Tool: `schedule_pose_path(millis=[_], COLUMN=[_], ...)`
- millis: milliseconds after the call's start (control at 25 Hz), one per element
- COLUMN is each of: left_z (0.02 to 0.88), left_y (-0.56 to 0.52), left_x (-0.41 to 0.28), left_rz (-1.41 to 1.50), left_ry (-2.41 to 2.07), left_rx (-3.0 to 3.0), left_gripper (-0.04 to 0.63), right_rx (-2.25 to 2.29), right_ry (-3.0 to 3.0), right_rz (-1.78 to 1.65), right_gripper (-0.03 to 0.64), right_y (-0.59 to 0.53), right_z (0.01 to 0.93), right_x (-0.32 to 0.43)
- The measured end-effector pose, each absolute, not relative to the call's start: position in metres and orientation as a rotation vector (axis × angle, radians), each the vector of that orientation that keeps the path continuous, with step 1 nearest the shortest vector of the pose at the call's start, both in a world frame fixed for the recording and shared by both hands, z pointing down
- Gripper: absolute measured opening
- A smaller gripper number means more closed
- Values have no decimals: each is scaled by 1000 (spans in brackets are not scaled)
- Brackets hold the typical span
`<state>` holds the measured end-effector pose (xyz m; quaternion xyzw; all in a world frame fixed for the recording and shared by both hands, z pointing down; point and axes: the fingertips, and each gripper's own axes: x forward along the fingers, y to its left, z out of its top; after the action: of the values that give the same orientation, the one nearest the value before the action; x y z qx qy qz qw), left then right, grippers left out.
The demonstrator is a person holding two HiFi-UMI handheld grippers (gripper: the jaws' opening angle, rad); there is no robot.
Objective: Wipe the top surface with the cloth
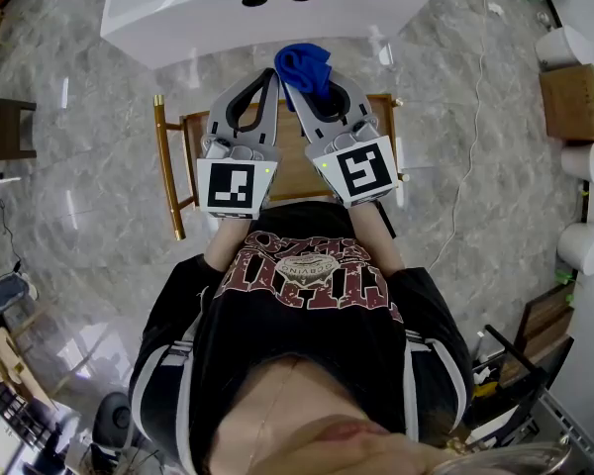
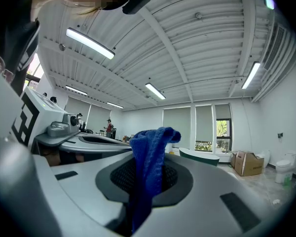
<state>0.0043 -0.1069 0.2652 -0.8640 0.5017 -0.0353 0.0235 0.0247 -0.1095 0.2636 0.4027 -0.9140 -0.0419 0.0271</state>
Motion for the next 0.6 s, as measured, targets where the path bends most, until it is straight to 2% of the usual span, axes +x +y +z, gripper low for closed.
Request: schedule_pose_path(millis=[600], left_z=[264], left_y=[-111], left_x=[6], left_rz=[-75], left_ry=[1544], left_rx=[-2685], left_gripper=[46], right_rx=[1266], right_ry=[-2807], right_rz=[-159], right_gripper=[58], right_y=[-113], right_z=[264], right_x=[28])
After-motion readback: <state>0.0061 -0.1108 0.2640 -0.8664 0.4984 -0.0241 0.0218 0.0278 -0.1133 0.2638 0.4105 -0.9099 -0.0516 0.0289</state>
